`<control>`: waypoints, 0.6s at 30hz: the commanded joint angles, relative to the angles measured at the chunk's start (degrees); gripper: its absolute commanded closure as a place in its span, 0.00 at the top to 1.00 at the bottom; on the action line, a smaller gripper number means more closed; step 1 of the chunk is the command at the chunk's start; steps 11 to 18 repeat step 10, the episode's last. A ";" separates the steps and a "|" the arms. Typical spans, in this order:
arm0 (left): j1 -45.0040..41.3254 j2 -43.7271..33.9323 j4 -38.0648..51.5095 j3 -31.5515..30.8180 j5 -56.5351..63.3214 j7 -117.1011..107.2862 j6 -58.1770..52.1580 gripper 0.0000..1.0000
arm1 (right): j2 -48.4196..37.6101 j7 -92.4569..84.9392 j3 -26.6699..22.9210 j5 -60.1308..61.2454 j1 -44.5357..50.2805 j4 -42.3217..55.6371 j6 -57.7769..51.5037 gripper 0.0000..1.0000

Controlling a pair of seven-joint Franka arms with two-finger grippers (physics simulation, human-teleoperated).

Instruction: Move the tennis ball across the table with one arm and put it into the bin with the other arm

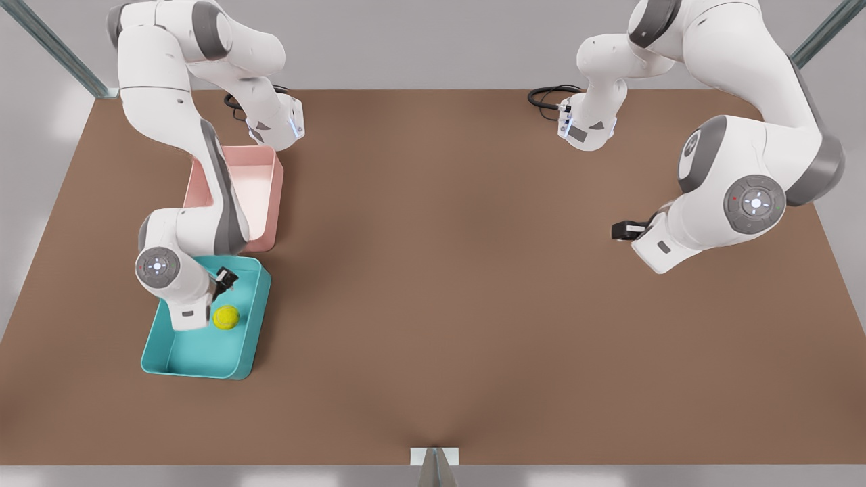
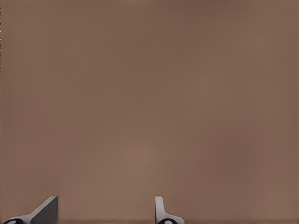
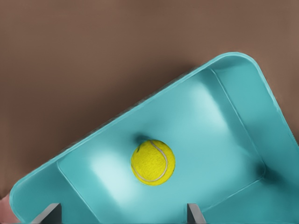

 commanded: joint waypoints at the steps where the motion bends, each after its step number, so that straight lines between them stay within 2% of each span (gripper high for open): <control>1: 0.05 -0.11 0.01 -0.01 -0.10 -0.16 -0.11 1.00 | -4.09 41.54 3.95 3.62 0.26 3.14 -15.64 1.00; 2: 0.05 -0.11 0.01 -0.09 -0.02 -0.16 -0.29 1.00 | -7.61 52.29 4.05 3.88 0.00 3.05 -19.51 1.00; 4: -0.04 -0.11 0.01 -0.01 -0.19 -0.16 -0.38 1.00 | -17.98 52.92 3.96 1.69 -1.67 2.17 -23.47 1.00; 6: -0.30 -0.28 0.01 -0.09 -0.19 -0.16 -0.47 1.00 | -23.34 52.56 3.96 1.77 -2.91 1.12 -24.79 1.00; 18: -0.30 -0.28 0.01 -0.09 -0.28 -0.08 -0.47 1.00 | -24.58 52.74 3.96 1.77 -3.70 1.91 -26.72 1.00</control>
